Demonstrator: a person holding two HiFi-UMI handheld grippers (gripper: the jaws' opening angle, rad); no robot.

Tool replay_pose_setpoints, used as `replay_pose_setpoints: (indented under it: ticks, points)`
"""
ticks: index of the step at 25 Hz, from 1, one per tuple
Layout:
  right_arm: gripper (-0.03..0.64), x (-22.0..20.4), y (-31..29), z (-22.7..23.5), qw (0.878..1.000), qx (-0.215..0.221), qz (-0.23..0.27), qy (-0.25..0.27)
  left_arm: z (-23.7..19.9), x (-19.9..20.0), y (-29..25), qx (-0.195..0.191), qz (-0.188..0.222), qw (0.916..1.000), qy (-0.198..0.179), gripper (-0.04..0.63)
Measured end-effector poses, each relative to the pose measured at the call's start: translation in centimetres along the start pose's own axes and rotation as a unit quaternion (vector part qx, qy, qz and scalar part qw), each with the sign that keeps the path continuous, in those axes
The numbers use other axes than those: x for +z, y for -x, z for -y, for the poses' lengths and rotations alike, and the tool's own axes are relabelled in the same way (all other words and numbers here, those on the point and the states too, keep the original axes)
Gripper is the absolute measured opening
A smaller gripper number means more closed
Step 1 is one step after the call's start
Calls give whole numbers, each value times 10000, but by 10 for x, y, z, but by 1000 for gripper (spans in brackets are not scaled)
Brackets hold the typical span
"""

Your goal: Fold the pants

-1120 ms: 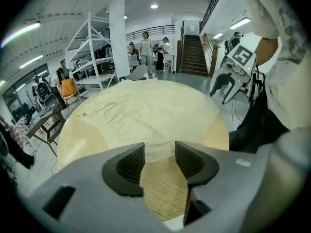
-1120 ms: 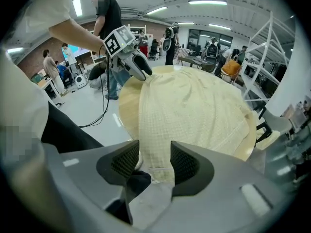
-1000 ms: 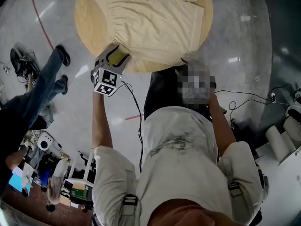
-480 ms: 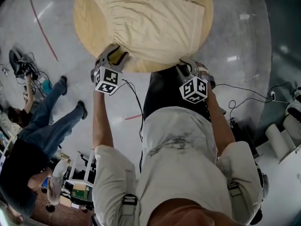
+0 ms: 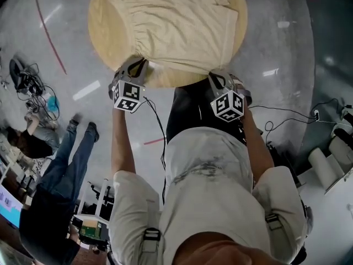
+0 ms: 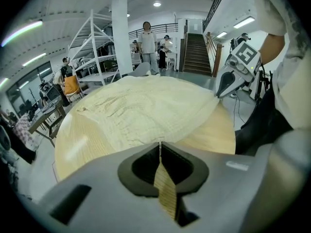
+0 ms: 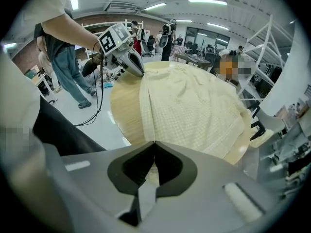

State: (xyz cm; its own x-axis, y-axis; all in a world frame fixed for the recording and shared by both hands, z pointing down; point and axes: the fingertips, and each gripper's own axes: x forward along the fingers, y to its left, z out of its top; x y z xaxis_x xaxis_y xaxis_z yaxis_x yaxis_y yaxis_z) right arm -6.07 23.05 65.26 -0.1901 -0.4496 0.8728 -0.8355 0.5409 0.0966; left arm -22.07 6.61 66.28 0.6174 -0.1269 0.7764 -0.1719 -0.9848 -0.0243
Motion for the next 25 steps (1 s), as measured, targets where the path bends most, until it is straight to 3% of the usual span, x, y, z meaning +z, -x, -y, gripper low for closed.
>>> replay_pose_setpoints:
  ticks: [11,25]
  points:
    - [10,22,39,24,9988,-364,318,75,6,21,32,249,478,9966,618,20]
    - [11,46,61,68,9955,-706,486,395,11,48,60,712,884,9864,1191,20]
